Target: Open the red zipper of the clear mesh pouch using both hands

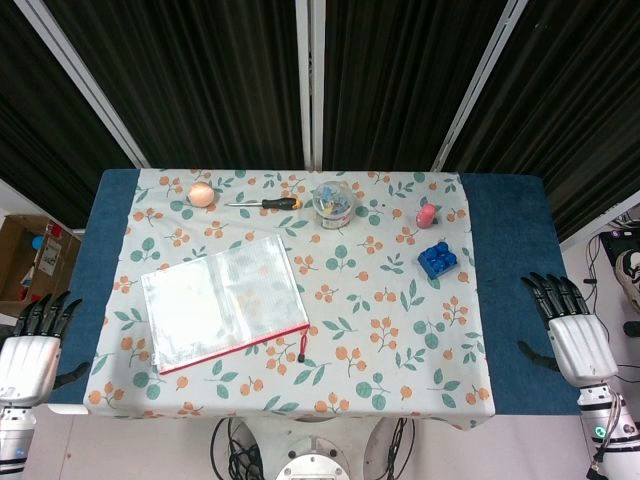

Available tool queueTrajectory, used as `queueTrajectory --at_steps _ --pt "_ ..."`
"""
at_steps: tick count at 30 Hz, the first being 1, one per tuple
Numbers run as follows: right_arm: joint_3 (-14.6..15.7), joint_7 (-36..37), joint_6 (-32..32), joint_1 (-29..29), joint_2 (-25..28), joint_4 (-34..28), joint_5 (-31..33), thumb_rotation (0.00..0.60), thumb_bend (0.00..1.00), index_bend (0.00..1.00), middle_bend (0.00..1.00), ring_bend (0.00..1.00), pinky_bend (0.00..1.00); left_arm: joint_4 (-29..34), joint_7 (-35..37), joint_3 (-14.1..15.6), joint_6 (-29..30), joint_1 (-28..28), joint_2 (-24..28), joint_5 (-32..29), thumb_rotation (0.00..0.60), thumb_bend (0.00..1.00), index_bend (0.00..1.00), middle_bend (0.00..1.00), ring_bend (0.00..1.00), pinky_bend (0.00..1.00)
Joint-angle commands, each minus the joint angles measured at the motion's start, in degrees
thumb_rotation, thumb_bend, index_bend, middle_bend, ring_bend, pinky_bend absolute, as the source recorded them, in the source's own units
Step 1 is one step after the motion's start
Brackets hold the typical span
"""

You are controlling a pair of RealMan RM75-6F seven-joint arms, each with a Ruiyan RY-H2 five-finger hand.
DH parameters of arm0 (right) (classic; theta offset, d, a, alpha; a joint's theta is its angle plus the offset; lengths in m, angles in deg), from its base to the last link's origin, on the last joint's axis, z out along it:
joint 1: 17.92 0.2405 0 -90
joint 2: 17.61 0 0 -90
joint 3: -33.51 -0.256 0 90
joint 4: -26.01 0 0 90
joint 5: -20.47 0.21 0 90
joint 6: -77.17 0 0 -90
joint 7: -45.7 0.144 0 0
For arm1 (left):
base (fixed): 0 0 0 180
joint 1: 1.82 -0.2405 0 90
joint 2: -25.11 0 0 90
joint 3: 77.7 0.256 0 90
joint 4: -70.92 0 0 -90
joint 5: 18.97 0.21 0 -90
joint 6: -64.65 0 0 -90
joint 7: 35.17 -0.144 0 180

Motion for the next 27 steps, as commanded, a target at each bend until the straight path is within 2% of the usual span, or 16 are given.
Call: queueTrajectory --at_steps 1,8,13,16,20,24,27 --pt "-0.09 0.10 0.31 0.36 -0.22 0.14 0.02 0.600 0.10 0.00 0.07 0.00 0.00 0.70 -0.06 0.35 -0.63 0.04 0.33 -0.23 0.600 0.05 0.14 0.08 0.03 0.11" --pt "-0.29 0.42 -0.28 0.63 0.07 0.12 -0.42 0.600 0.10 0.00 0.07 0.00 0.00 2.20 -0.14 0.37 -0.83 0.66 1.11 1.12 0.600 0.05 0.14 0.08 0.03 0.11" --pt "-0.85 0.60 -1.39 0.65 1.48 -0.78 -0.71 0.600 0.12 0.00 0.07 0.00 0.00 4.74 -1.46 -0.92 -2.43 4.47 1.11 5.52 0.600 0.06 0.14 0.11 0.05 0.11" --pt "-1.51 0.11 -1.95 0.99 2.77 -2.02 -1.02 0.600 0.11 0.00 0.07 0.00 0.00 7.00 -2.77 -1.98 -7.10 9.66 0.45 9.50 0.600 0.08 0.18 0.13 0.05 0.11" --pt "-1.87 -0.70 -1.83 1.70 4.17 -4.13 -1.83 0.600 0.12 0.00 0.07 0.00 0.00 8.41 -2.87 -3.66 -17.35 18.93 -2.52 13.31 0.600 0.10 0.25 0.14 0.06 0.11" --pt "-1.74 -1.99 -1.17 2.14 4.77 -5.54 -2.14 0.600 0.12 0.00 0.07 0.00 0.00 6.15 -2.82 -5.56 -27.55 27.88 -7.84 14.35 0.600 0.16 0.31 0.16 0.06 0.11" --pt "-1.50 -2.60 -1.19 2.02 4.71 -6.00 -2.14 0.600 0.12 0.00 0.07 0.00 0.00 3.23 -2.08 -7.17 -33.69 33.59 -12.58 13.17 0.600 0.21 0.32 0.16 0.06 0.11"
